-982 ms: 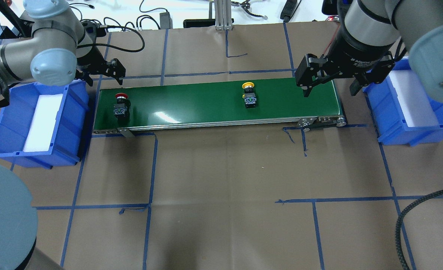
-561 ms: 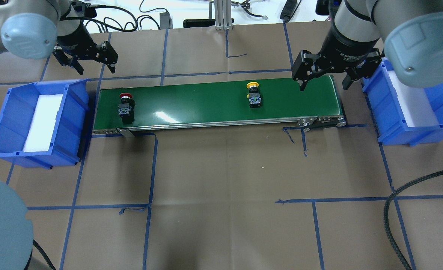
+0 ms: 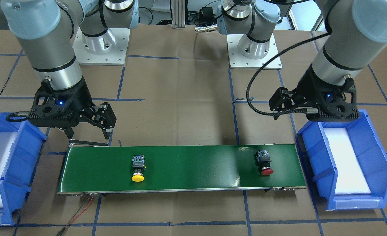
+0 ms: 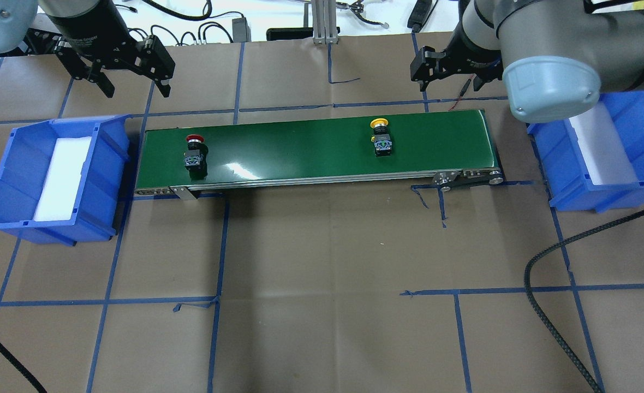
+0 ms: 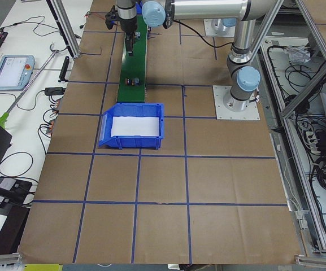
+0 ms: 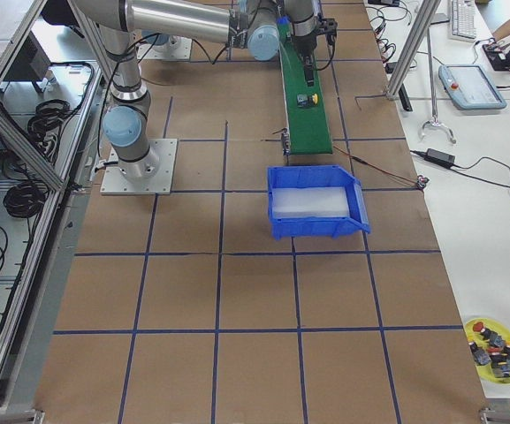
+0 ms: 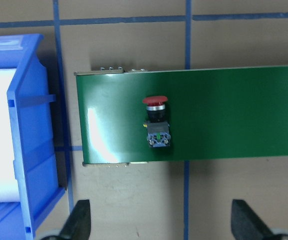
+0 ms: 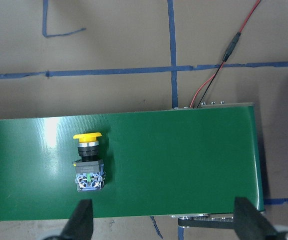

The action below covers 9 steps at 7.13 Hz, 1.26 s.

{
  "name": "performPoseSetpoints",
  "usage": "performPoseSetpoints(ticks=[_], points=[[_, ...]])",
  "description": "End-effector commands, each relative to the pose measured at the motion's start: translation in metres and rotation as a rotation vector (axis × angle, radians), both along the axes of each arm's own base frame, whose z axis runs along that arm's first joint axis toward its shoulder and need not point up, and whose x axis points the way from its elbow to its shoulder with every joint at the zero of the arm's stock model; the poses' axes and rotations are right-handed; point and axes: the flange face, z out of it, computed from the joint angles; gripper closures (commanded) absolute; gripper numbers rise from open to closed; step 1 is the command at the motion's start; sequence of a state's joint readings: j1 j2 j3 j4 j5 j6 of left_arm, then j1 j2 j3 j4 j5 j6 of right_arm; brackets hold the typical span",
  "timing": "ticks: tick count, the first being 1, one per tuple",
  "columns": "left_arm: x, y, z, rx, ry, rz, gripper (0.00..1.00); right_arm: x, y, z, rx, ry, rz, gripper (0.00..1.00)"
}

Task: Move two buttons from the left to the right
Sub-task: 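Lower the right gripper onto the yellow button as the belt carries it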

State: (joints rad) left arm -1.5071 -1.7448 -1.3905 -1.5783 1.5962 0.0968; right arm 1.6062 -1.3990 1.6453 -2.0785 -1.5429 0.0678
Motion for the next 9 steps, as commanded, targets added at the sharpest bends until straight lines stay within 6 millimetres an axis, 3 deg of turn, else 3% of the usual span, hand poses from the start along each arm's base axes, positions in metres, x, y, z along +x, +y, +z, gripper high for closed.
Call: performPoseSetpoints(ticks=[1,3,5,9], points=[[-0.022,0.037,-0.017,0.034,0.004,0.033,0.01,-0.002,-0.008,-0.033,0.056,-0.005,-0.003,0.0],[-0.022,0.05,-0.013,0.002,0.007,0.009,0.01,0.007,-0.022,-0.061,0.098,-0.159,0.028,0.0],[-0.023,0.059,-0.006,-0.008,0.04,0.004,0.01,0.005,-0.037,-0.092,0.143,-0.145,0.014,0.0],[-0.012,0.056,-0.015,0.003,0.035,-0.022,0.01,-0.001,-0.049,-0.121,0.165,-0.074,-0.001,0.0]])
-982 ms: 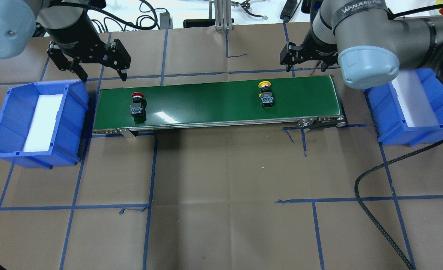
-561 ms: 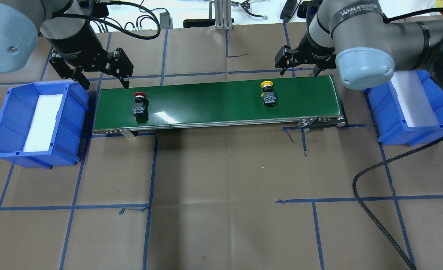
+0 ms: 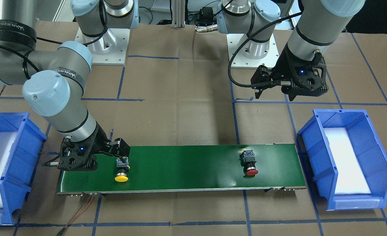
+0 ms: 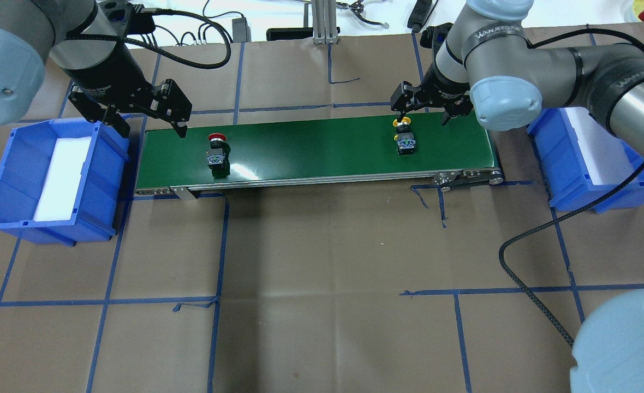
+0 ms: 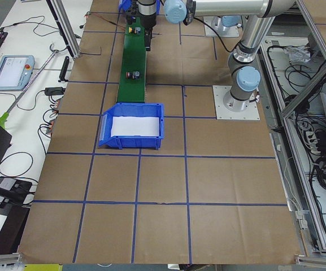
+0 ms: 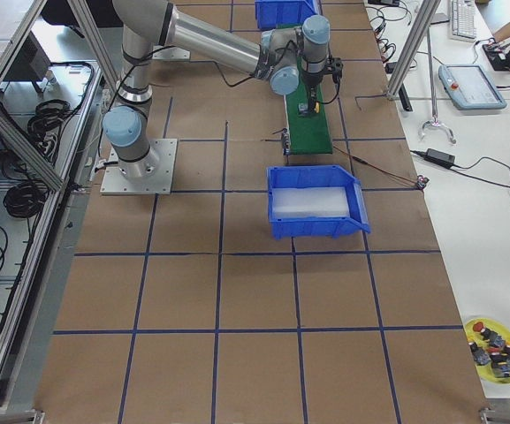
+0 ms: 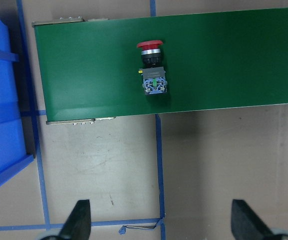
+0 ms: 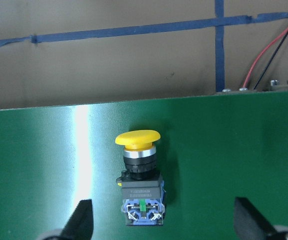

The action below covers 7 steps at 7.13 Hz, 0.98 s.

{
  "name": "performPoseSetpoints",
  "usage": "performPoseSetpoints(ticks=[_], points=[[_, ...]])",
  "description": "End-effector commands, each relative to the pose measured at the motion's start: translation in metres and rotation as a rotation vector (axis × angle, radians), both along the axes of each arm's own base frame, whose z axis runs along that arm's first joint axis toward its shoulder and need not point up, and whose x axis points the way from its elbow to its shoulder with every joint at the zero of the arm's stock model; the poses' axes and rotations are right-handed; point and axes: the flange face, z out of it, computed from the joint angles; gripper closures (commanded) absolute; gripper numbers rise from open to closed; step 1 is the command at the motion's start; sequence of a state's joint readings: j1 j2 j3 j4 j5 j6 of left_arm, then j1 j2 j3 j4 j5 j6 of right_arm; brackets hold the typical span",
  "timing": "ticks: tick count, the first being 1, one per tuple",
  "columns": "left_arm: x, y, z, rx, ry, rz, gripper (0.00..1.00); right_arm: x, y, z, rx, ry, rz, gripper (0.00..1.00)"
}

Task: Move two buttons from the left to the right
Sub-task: 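Lower the right gripper onto the yellow button as the belt carries it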

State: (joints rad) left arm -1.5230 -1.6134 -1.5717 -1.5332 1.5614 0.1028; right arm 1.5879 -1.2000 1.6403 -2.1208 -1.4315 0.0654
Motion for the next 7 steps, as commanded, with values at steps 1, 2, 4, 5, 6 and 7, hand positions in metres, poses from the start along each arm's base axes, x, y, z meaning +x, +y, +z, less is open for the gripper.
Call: performPoseSetpoints(ticks=[1,2,4,5,6,7], points=[[0.004,-0.001,0.0,-0.001,-0.002,0.001,0.01,-0.002,-0.005,-0.015,0.008,0.032,-0.003,0.0],[0.004,-0.001,0.0,-0.001,-0.002,0.001,0.01,-0.002,-0.007,-0.022,0.017,0.032,-0.002,0.0],[0.003,-0.002,0.0,-0.009,-0.002,0.001,0.01,-0.001,-0.011,-0.043,0.04,0.034,-0.001,0.0],[0.003,-0.001,0.001,-0.012,-0.002,0.001,0.01,-0.001,-0.013,-0.049,0.048,0.036,-0.002,0.01],[0.003,-0.001,0.001,-0.012,-0.002,0.001,0.01,-0.004,-0.012,-0.053,0.055,0.059,-0.002,0.2],[0.003,-0.001,0.001,-0.01,-0.002,0.001,0.01,-0.005,-0.01,-0.056,0.067,0.071,-0.003,0.45]])
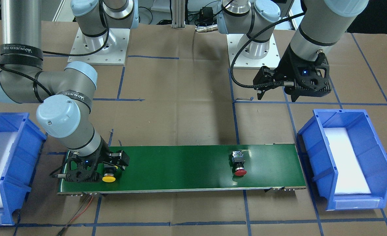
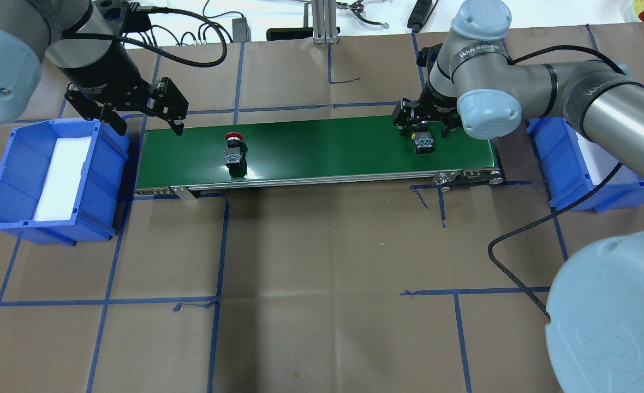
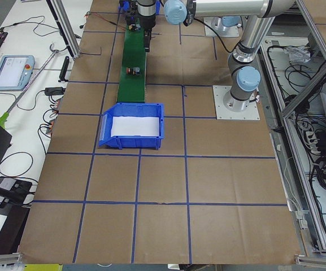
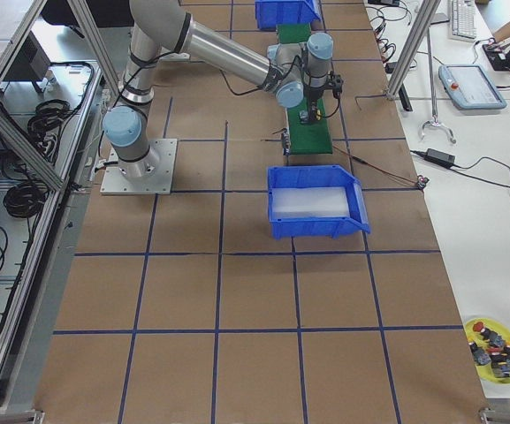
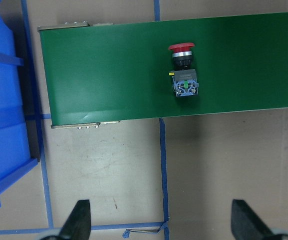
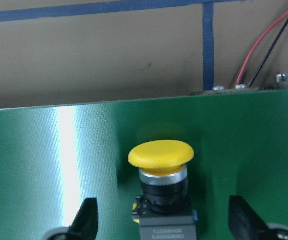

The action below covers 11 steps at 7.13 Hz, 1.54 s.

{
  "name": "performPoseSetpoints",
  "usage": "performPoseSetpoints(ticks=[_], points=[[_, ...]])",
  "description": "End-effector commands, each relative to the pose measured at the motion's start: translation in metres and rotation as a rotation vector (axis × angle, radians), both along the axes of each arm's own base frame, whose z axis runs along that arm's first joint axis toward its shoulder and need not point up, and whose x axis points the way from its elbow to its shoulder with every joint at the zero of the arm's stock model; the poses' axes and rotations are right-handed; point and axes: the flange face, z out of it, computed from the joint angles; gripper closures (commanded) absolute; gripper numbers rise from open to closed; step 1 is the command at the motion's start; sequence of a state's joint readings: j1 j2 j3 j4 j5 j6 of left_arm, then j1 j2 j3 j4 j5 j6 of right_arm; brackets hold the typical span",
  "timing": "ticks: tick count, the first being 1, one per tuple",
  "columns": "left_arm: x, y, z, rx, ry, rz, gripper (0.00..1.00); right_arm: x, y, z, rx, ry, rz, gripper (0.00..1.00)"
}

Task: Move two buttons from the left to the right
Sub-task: 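Lower the right gripper onto the yellow button as the belt carries it, then lift the yellow button with the right gripper and carry it into the empty bin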

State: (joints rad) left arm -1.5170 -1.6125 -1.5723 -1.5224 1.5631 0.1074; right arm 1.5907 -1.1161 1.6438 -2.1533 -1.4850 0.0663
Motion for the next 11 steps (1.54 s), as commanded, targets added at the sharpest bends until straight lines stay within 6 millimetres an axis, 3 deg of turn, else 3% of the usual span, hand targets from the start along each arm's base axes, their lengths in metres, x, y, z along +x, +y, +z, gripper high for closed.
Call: performPoseSetpoints(ticks=[1,2,3,4,5,6,7,9,10,11], points=[[0.0,0.001,0.001,-0.001,0.0,0.001,0.01,-0.002,0.001,-0.003,0.013,0.018,-0.002,0.72],[-0.001,0.001,0.001,-0.001,0.0,0.0,0.01,-0.005,0.0,0.005,0.0,0.037,0.011,0.91],[-0.001,0.001,0.001,-0.001,0.0,0.0,0.01,-0.014,-0.004,0.022,-0.006,0.095,0.007,0.94],[-0.001,0.001,0.002,-0.002,0.001,0.0,0.01,-0.028,-0.004,0.068,-0.008,0.141,0.009,0.94],[-0.001,0.001,0.001,-0.001,0.001,-0.002,0.01,-0.057,-0.002,0.122,-0.005,0.139,-0.024,0.94],[-0.001,0.001,0.001,-0.001,0.001,0.0,0.01,-0.102,0.003,0.169,-0.003,0.131,-0.094,0.92],[-0.001,0.001,0.0,0.001,0.002,0.0,0.01,-0.155,0.007,0.188,0.022,0.134,-0.05,0.93],[-0.001,0.001,0.001,-0.001,0.003,0.001,0.01,-0.26,0.012,0.181,0.025,0.138,0.005,0.94],[-0.001,0.001,0.001,-0.001,0.003,0.001,0.01,-0.296,0.016,0.175,0.016,0.133,0.016,0.94],[-0.001,0.001,0.001,-0.003,0.003,0.003,0.01,-0.313,0.017,0.164,0.003,0.115,0.036,0.95]])
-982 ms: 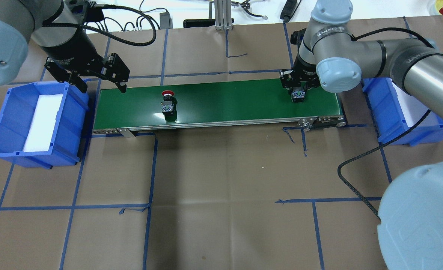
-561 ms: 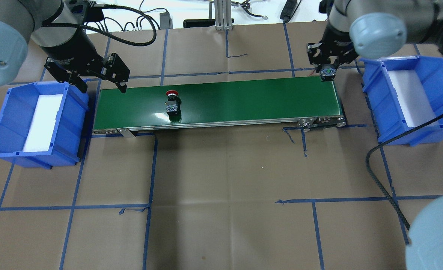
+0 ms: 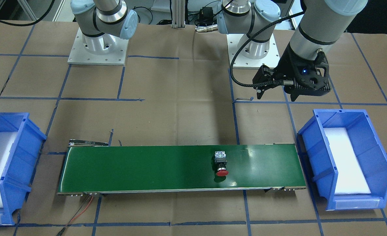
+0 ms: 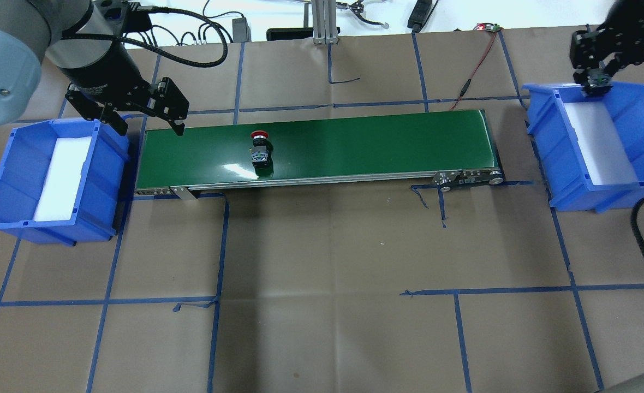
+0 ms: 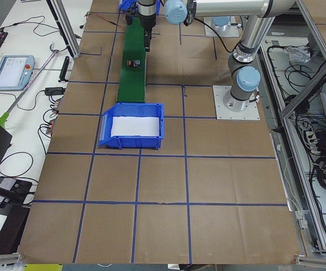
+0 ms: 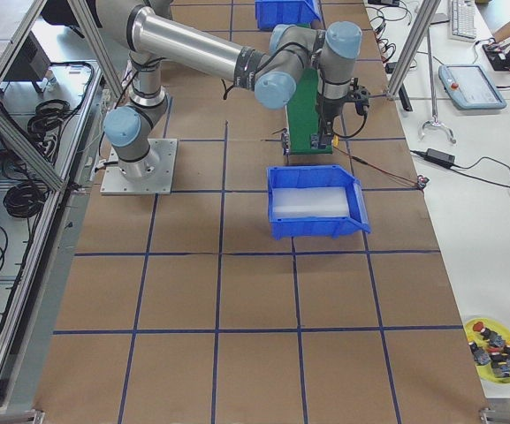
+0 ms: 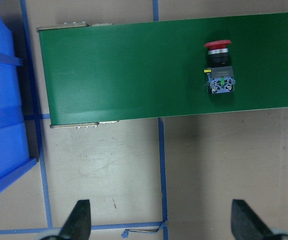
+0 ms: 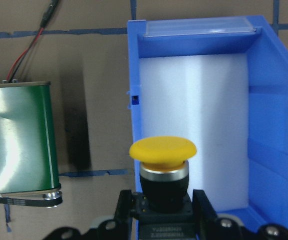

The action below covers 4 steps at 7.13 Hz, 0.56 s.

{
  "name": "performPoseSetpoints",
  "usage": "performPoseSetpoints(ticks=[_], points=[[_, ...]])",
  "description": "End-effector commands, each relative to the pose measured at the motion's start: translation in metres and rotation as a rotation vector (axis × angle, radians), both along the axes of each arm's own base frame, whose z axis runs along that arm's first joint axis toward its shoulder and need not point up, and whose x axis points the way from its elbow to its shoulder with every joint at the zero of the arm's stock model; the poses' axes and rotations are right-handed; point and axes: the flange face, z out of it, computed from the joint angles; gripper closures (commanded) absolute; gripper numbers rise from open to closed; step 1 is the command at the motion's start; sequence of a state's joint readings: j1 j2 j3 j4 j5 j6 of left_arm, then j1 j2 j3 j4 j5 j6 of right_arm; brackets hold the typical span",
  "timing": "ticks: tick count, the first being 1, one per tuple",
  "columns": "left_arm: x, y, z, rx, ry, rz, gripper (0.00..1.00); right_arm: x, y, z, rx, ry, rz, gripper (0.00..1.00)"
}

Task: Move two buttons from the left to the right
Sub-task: 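Lift the yellow button with the right gripper and carry it into the empty bin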

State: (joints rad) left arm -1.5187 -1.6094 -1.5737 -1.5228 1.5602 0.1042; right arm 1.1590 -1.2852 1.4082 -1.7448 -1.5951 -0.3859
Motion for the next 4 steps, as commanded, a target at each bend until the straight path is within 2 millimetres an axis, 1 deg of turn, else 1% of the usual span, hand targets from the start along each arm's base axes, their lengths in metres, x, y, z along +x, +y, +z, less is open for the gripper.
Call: performPoseSetpoints(ticks=[1,2,3,4], points=[[-0.001,0.001,0.001,-0.001,-0.001,0.0,0.01,-0.051,0.01,-0.03,-0.025,-0.007,0.029,0.95],[-0.001,0.001,0.002,-0.003,-0.001,0.0,0.01,-0.056,0.02,-0.059,-0.04,0.007,0.056,0.95],[-0.001,0.001,0.002,-0.003,0.0,0.0,0.01,-0.067,0.03,-0.083,-0.066,0.028,0.088,0.95],[-0.001,0.001,0.001,-0.001,0.0,0.0,0.01,-0.07,0.037,-0.103,-0.052,0.022,0.085,0.95]])
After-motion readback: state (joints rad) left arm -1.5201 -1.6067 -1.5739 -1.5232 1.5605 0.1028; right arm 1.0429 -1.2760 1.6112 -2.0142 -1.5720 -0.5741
